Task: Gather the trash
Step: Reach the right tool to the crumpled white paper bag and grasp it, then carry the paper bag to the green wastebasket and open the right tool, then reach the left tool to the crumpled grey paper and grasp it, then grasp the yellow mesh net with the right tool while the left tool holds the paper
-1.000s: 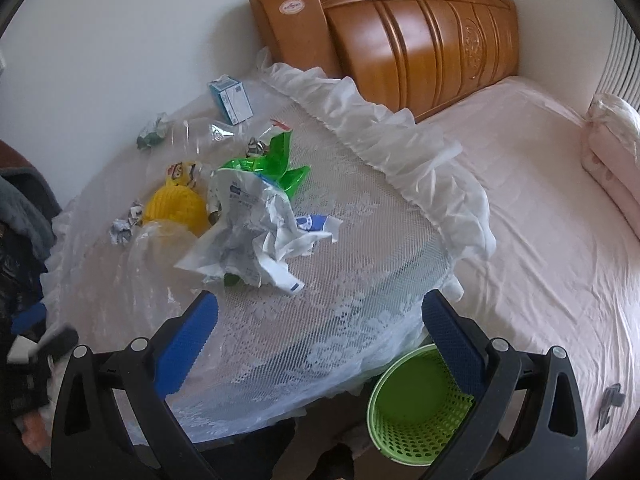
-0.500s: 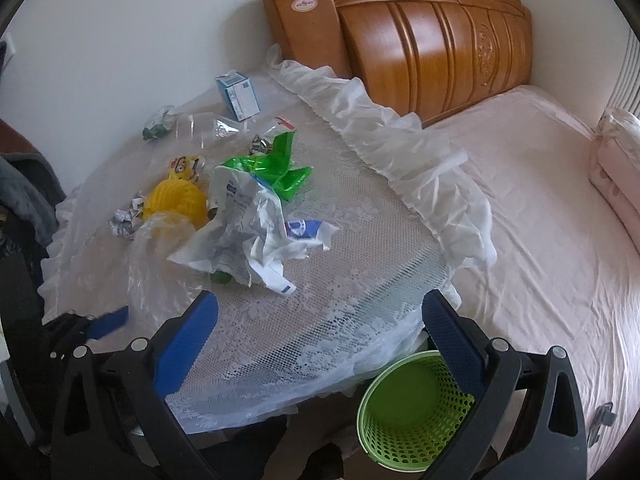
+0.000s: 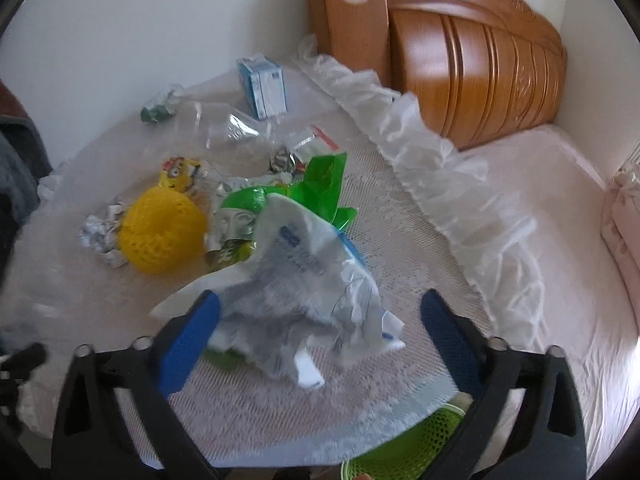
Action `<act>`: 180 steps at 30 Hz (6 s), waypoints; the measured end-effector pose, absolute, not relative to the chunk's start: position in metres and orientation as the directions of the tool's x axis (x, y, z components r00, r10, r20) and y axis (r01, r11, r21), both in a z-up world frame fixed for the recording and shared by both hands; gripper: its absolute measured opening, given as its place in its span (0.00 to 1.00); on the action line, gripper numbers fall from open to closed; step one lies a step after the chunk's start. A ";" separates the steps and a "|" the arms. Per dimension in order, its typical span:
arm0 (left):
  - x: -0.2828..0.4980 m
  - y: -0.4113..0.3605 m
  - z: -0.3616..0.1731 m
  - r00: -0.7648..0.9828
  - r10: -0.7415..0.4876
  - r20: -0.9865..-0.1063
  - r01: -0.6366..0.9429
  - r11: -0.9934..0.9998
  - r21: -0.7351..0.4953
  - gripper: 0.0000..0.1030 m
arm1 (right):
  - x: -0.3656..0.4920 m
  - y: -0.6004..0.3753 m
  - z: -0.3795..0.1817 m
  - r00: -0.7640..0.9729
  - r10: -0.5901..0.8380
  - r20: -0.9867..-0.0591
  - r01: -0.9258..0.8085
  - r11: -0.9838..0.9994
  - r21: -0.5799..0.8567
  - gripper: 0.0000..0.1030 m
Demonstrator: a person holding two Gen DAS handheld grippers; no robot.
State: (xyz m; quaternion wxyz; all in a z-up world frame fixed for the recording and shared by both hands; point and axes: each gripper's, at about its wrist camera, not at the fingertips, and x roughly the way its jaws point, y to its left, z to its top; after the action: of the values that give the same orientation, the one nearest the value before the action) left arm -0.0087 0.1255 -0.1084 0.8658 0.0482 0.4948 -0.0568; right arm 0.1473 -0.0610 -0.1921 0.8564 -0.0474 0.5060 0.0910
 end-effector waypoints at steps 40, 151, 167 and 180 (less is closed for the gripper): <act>-0.055 -0.231 -0.198 0.122 -0.295 -0.948 0.714 0.690 -0.123 0.35 | -0.129 -0.349 -0.253 0.314 -0.020 -0.949 0.411 0.904 0.117 0.57; 0.131 0.182 -0.205 0.557 -0.002 -0.831 -0.001 1.000 -0.003 0.87 | 0.077 -0.031 -0.159 0.421 0.062 -0.905 -0.037 0.998 0.051 0.98; 0.082 0.197 -0.169 0.509 -0.071 -0.858 0.026 0.997 -0.067 0.38 | 0.134 -0.021 -0.194 0.408 0.058 -0.911 0.059 0.994 0.090 0.90; 0.048 0.247 -0.125 0.563 -0.062 -0.824 -0.031 0.995 -0.095 0.38 | 0.177 0.112 -0.209 0.432 -0.005 -0.902 -0.459 0.860 -0.225 0.95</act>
State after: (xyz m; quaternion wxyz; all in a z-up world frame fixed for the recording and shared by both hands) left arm 0.0478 0.2466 -0.1251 0.8827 -0.0493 0.4672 -0.0088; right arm 0.1766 0.1124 -0.2087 0.8155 -0.2254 0.5146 0.1390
